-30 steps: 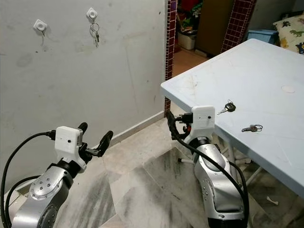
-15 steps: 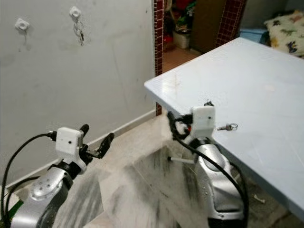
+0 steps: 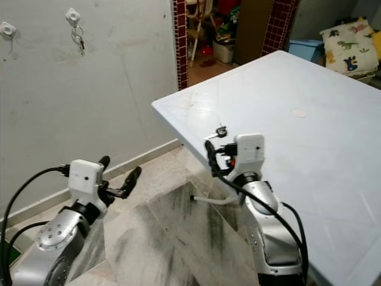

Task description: Hang keys on a hook

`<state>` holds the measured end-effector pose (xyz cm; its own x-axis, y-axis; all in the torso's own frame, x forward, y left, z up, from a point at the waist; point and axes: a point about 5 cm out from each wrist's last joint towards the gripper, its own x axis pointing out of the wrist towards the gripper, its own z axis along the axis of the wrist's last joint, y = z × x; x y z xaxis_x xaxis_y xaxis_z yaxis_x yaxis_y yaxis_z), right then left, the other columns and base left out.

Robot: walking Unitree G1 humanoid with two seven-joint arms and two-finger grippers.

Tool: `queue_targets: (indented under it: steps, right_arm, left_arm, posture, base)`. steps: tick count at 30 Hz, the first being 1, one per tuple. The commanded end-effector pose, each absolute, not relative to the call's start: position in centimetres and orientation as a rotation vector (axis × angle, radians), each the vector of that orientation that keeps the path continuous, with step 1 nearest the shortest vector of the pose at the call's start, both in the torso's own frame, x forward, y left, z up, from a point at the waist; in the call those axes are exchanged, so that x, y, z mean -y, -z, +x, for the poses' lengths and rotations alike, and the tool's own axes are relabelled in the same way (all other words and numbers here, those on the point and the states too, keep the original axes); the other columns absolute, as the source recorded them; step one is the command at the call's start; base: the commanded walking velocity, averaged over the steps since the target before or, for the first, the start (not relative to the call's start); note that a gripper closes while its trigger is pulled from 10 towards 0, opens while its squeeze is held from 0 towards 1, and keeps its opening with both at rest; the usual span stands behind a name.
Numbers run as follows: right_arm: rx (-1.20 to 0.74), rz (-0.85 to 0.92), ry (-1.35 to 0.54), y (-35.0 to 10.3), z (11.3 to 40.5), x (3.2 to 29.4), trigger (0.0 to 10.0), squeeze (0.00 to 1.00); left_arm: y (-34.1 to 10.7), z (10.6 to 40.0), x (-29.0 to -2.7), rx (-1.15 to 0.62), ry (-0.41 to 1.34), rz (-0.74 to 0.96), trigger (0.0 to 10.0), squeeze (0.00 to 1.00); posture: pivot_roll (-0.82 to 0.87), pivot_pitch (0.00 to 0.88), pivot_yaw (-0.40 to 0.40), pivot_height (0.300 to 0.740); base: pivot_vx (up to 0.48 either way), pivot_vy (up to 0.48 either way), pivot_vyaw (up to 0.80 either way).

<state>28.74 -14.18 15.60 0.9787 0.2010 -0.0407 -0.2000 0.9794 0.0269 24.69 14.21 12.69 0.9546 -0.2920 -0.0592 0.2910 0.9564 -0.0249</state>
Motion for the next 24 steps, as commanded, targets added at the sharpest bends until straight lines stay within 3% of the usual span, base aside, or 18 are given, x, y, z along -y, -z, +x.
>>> queue_targets:
  steps: [1, 10, 16, 24]
  right_arm:
    - [-0.037, 0.019, -0.193, -15.8, 28.7, 14.6, 10.0, 0.00]
    - [-0.039, 0.012, -0.187, -15.8, 28.8, 14.5, 10.0, 0.00]
    - [-0.045, -0.020, -0.259, -17.1, 29.3, 12.3, 10.0, 0.00]
    - [-0.102, 0.007, -0.130, -15.8, 30.5, 12.3, 10.0, 0.00]
  left_arm:
    - [-12.7, 24.8, -13.9, -0.059, 0.297, -0.018, 10.0, 0.00]
    - [-12.8, 25.4, -14.2, -0.051, 0.287, -0.003, 10.0, 0.00]
    - [-12.1, 25.6, -14.2, -0.070, 0.300, 0.009, 10.0, 0.00]
    - [-11.9, 27.2, -14.2, -0.077, 0.316, 0.022, 10.0, 0.00]
  posture:
    - [-0.01, 0.030, 0.069, 0.740]
    - [-0.01, 0.030, 0.069, 0.740]
    - [-0.01, 0.032, 0.070, 0.740]
    - [0.00, 0.034, 0.065, 0.740]
  base:
    - [0.000, 0.000, 0.00]
    - [0.000, 0.000, 0.00]
    - [0.000, 0.000, 0.00]
    - [0.000, 0.000, 0.00]
